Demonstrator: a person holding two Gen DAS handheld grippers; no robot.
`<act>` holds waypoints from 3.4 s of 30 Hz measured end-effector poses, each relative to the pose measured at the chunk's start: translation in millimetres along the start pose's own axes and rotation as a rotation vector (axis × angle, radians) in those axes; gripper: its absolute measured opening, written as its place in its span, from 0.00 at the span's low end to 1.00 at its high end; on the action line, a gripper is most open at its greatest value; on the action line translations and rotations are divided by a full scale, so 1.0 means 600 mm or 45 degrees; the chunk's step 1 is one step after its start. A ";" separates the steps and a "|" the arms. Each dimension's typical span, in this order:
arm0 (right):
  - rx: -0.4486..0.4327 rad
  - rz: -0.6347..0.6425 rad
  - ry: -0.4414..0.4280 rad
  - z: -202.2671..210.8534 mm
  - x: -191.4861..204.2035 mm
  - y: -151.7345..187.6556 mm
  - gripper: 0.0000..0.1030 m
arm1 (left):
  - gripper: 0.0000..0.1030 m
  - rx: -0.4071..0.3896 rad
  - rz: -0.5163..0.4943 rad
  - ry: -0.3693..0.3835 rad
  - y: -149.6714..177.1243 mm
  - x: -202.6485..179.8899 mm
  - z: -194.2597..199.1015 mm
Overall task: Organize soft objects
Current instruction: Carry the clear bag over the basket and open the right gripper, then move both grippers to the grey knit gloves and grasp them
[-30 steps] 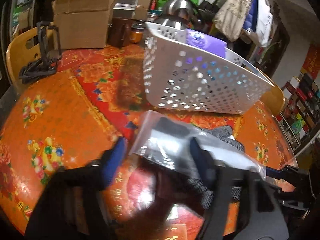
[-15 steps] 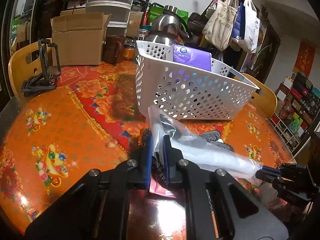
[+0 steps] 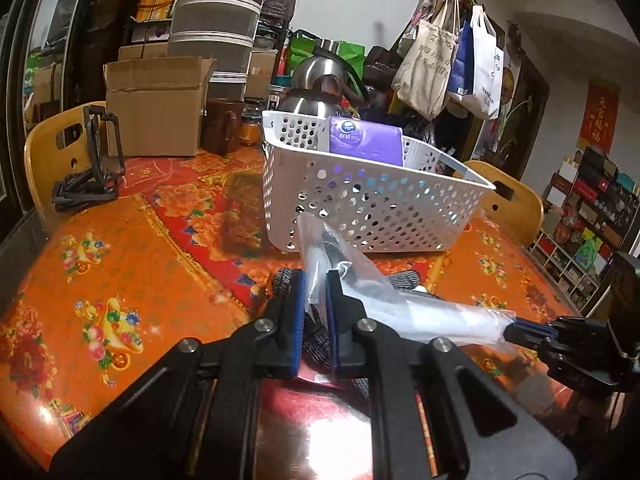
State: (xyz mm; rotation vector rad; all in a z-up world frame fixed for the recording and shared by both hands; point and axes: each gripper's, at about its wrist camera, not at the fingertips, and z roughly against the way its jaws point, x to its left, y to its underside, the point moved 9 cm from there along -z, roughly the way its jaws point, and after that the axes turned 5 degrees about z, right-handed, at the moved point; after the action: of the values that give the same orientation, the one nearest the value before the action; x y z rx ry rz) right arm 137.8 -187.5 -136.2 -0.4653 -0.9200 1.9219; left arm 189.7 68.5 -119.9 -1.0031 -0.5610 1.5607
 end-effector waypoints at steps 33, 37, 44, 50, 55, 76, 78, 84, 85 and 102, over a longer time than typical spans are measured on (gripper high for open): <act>-0.191 0.141 0.091 0.118 -0.041 -0.222 0.04 | 0.09 -0.145 0.038 0.071 -0.224 -0.100 0.089; -0.194 0.148 0.112 0.116 -0.064 -0.269 0.04 | 0.09 -0.140 0.044 0.077 -0.281 -0.118 0.069; -0.166 0.150 0.167 0.091 -0.116 -0.351 0.04 | 0.09 -0.090 0.072 0.077 -0.359 -0.138 0.000; -0.131 0.163 0.249 0.042 -0.158 -0.400 0.04 | 0.09 -0.016 0.086 0.013 -0.399 -0.138 -0.091; -0.070 0.199 0.297 -0.020 -0.180 -0.415 0.04 | 0.09 0.026 0.085 -0.048 -0.397 -0.123 -0.157; 0.022 0.143 0.343 -0.145 -0.212 -0.350 0.66 | 0.85 0.030 -0.006 -0.144 -0.292 -0.061 -0.198; 0.041 0.091 0.325 -0.142 -0.215 -0.340 0.71 | 0.86 0.017 -0.030 -0.159 -0.283 -0.057 -0.184; 0.030 0.013 0.274 -0.117 -0.201 -0.313 0.73 | 0.86 0.037 -0.040 -0.151 -0.252 -0.055 -0.150; 0.037 0.011 0.265 -0.115 -0.197 -0.308 0.73 | 0.86 0.043 -0.043 -0.149 -0.247 -0.058 -0.146; 0.023 -0.136 0.070 -0.015 -0.108 -0.131 0.74 | 0.91 0.069 -0.048 -0.159 -0.053 -0.029 0.002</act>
State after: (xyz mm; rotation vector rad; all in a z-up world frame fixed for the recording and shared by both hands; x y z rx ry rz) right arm 222.0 -216.8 -85.5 -0.4476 -0.8739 1.8108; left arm 205.8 59.6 -88.8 -0.8537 -0.6174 1.6042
